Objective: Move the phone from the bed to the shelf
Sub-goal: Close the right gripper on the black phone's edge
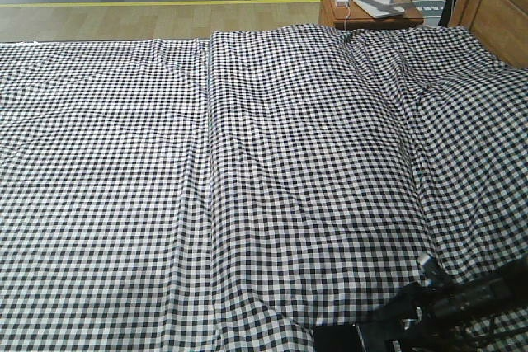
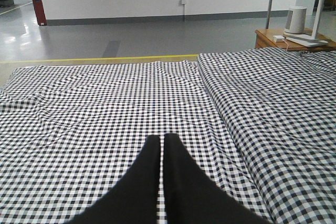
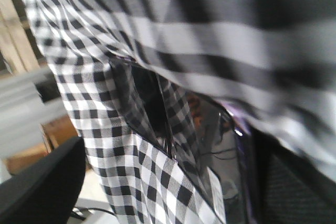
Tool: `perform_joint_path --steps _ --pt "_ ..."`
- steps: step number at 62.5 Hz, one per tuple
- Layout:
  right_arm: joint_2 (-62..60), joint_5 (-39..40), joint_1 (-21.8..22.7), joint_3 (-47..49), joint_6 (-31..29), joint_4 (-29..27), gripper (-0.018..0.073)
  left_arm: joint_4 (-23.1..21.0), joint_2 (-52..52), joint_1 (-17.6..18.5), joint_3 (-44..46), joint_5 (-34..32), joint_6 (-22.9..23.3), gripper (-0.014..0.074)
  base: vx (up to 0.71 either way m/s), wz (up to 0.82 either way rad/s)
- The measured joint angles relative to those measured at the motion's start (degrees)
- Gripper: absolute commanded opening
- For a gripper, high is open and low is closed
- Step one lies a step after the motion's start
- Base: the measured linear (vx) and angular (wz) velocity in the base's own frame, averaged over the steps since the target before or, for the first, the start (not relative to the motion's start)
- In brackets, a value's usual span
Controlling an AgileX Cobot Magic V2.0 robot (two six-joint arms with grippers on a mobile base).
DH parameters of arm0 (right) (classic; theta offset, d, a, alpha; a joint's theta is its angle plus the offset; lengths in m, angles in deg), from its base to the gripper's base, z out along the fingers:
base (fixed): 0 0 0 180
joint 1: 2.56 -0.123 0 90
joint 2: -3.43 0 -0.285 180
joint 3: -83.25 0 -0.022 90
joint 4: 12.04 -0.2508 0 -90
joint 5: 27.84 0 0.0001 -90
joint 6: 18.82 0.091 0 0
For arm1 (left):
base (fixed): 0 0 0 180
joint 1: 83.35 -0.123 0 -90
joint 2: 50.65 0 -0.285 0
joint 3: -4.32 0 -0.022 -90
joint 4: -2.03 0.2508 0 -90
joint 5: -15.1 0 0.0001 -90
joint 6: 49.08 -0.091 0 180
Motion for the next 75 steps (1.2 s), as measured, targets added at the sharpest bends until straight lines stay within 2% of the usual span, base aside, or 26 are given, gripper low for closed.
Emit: perform_joint_path --steps 14,22,30,45,64,75 --pt "0.0 0.7 -3.8 0.0 0.0 0.6 0.0579 0.0 0.0 0.0 0.0 0.0 0.0 0.0001 0.0 0.0" --pt "0.0 0.7 -4.1 0.0 0.0 1.1 0.0512 0.0 0.0 0.0 0.0 0.0 0.0 0.0001 0.0 0.0" --pt "0.0 0.7 -4.1 0.0 0.0 2.0 0.037 0.0 0.0 0.0 0.0 0.0 0.0 0.0001 0.0 0.0" --pt "-0.2 0.7 -4.1 0.0 0.2 3.6 -0.0011 0.0 0.0 0.0 0.0 0.0 0.0 0.0001 0.0 0.0" --pt "-2.9 0.4 -4.2 -0.7 0.9 4.9 -0.0005 0.0 0.0 0.0 0.0 0.0 0.0 0.0001 0.0 0.0" --pt "-7.1 0.8 -4.2 -5.6 -0.7 3.7 -0.0003 0.0 0.0 0.0 0.0 0.0 0.0 0.0001 0.0 0.0"
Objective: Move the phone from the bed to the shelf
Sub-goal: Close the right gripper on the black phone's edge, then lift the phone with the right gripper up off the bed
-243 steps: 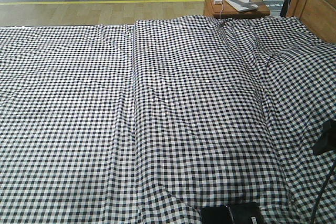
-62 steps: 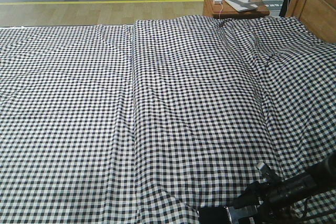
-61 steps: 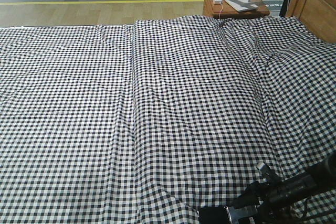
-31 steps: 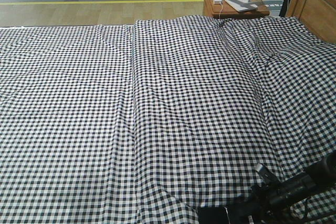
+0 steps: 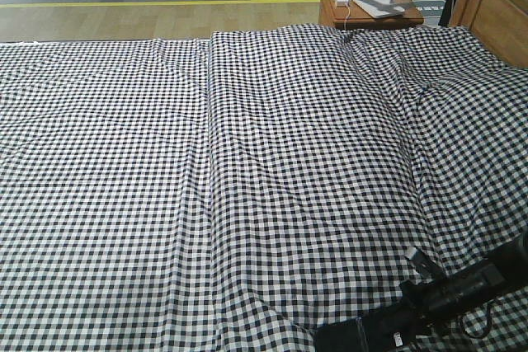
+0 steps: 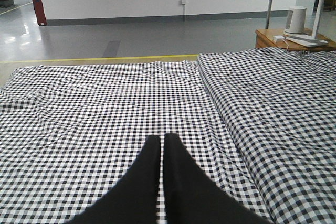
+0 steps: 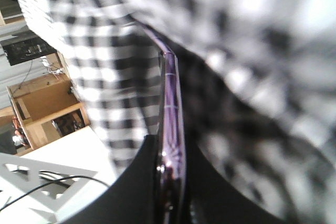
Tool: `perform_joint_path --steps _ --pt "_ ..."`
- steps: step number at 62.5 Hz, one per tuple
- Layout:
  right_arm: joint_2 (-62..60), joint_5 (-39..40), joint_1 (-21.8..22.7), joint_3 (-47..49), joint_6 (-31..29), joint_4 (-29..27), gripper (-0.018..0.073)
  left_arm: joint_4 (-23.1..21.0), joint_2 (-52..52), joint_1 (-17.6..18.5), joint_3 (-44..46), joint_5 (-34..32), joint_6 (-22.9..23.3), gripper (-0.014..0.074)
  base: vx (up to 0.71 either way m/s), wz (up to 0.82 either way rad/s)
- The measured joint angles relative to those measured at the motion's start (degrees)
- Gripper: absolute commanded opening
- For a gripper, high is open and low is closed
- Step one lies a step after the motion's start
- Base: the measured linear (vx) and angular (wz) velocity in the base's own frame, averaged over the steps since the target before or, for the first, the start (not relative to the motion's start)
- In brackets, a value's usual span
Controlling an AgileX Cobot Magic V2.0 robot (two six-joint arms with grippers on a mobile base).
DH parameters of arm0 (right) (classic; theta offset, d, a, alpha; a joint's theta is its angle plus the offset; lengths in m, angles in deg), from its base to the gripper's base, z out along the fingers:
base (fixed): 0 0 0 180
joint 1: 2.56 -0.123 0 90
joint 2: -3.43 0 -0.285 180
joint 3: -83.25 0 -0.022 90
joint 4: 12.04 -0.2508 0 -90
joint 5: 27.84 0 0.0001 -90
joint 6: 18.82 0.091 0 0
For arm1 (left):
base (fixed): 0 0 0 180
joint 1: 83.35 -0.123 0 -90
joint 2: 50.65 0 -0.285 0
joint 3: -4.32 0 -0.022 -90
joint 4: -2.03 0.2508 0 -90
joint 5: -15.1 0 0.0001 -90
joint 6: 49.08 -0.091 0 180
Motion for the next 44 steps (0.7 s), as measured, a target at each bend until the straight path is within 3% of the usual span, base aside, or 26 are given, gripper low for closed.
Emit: perform_joint_path --steps 16,44 --pt "-8.2 0.1 -0.2 -10.0 -6.0 -4.8 -0.0002 0.0 0.0 0.0 0.0 0.0 0.0 0.0001 0.0 0.0" --pt "-32.4 -0.1 -2.4 -16.3 -3.5 -4.1 -0.0002 0.0 0.0 0.0 0.0 0.0 0.0 0.0001 0.0 0.0"
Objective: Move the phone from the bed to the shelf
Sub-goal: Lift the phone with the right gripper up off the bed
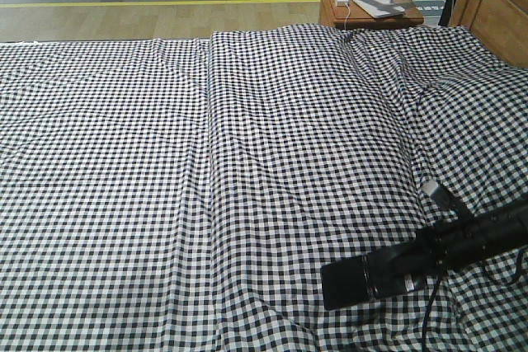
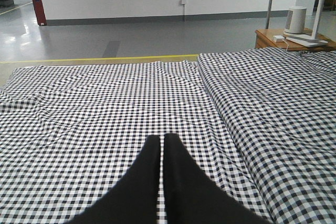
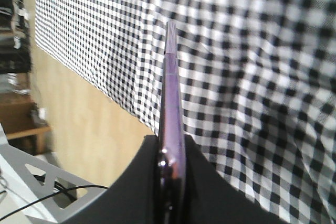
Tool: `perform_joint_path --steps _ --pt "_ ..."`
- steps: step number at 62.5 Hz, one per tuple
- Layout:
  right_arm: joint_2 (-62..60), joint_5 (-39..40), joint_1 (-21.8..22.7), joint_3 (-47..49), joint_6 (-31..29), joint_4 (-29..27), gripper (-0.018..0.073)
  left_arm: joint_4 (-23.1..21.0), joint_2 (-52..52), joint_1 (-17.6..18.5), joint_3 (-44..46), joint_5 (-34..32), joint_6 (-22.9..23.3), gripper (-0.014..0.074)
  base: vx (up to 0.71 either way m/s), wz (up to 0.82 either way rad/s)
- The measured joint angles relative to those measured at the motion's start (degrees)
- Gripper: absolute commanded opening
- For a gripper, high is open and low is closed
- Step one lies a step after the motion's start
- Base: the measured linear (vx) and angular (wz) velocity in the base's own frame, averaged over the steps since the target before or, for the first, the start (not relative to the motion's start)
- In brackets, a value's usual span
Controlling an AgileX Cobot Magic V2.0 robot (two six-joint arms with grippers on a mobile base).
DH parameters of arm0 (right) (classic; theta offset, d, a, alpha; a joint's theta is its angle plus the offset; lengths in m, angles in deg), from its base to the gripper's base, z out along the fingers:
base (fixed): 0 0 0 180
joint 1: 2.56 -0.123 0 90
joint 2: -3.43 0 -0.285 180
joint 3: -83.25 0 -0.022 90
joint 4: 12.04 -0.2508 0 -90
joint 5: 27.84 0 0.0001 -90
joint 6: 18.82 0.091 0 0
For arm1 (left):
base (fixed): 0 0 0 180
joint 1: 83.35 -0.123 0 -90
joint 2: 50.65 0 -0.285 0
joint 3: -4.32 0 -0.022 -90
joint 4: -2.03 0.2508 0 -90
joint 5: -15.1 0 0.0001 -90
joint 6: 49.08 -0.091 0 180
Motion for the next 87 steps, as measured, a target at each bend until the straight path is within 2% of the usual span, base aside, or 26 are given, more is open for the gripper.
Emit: perform_joint_path --steps 23,42,69,87 --pt "-19.9 -1.5 -9.7 -0.8 2.7 0.2 -0.0002 0.0 0.0 0.0 0.0 0.0 0.0 0.0001 0.0 0.0" --pt "-33.4 -2.5 -19.1 -0.9 4.0 -1.8 -0.0002 0.0 0.0 0.0 0.0 0.0 0.0 0.0001 0.0 0.0" --pt "-46.4 -4.0 -31.6 -1.2 7.0 -3.0 -0.0002 0.0 0.0 0.0 0.0 0.0 0.0 0.0001 0.0 0.0" --pt "-51.5 -4.6 -36.6 -1.2 7.2 -3.4 -0.0002 0.0 0.0 0.0 0.0 0.0 0.0 0.0001 0.0 0.0"
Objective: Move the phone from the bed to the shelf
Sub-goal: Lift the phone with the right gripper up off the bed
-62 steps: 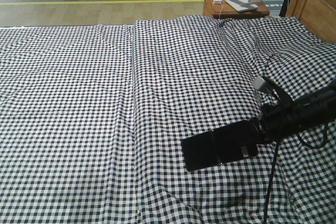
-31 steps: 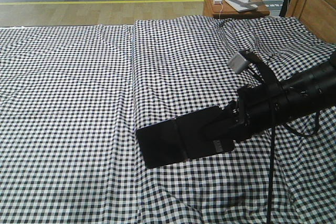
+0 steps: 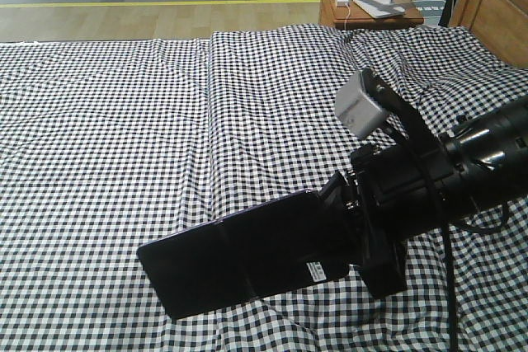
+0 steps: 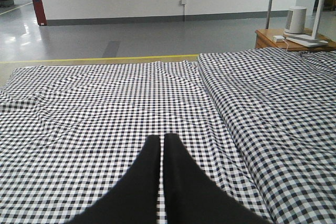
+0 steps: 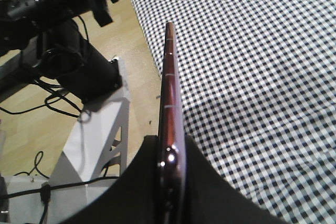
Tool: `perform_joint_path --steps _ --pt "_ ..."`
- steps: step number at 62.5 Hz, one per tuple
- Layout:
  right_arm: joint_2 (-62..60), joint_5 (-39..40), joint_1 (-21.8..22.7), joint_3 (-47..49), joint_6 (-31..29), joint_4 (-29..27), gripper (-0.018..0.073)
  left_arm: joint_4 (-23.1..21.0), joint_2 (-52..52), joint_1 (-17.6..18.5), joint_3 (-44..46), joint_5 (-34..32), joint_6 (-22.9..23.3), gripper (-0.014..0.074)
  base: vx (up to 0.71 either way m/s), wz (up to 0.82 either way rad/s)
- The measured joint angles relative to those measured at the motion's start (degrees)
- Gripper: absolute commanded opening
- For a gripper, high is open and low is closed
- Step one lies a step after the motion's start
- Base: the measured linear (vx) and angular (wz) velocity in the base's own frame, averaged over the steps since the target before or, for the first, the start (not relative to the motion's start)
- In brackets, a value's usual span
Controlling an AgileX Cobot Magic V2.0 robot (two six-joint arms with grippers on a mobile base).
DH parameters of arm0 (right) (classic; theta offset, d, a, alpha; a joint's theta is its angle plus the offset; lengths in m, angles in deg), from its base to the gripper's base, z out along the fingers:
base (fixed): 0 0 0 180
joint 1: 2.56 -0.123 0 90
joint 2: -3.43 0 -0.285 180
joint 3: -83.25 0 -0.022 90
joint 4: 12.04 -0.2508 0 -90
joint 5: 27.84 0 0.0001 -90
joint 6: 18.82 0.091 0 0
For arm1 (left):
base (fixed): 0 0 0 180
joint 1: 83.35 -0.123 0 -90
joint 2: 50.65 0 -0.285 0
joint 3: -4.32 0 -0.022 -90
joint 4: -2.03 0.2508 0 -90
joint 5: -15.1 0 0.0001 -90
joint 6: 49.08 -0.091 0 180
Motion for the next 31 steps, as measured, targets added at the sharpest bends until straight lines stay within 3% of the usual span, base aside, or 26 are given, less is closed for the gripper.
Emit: perform_joint_path --steps 31 --pt "-1.8 -0.1 -0.3 0.0 0.0 -1.6 -0.0002 0.0 0.0 0.0 0.0 0.0 0.0 0.0001 0.0 0.0"
